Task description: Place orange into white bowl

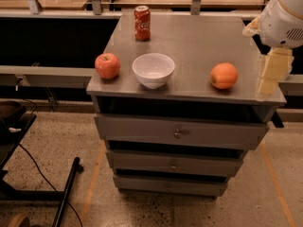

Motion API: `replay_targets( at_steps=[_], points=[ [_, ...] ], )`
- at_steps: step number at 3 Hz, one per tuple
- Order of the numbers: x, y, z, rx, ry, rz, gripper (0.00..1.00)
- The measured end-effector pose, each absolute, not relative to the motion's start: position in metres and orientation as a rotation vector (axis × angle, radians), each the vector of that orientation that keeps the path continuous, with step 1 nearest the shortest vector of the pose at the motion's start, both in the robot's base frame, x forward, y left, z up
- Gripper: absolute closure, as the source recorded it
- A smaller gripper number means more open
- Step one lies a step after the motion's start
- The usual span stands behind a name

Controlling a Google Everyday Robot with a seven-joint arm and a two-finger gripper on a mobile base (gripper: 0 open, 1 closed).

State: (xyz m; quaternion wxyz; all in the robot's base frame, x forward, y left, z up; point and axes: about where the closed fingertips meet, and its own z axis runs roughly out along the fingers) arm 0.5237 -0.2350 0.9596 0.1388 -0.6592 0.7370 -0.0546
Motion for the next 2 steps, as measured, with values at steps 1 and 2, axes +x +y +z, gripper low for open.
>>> replay_targets(
  at_steps=[1,2],
  points=[
    [0.566,-0.252,0.938,-1.930,2.161,-0.202,0.00],
    [0.594,-0.262,0.913,-1.935,2.160,-0.188,0.00]
  ],
)
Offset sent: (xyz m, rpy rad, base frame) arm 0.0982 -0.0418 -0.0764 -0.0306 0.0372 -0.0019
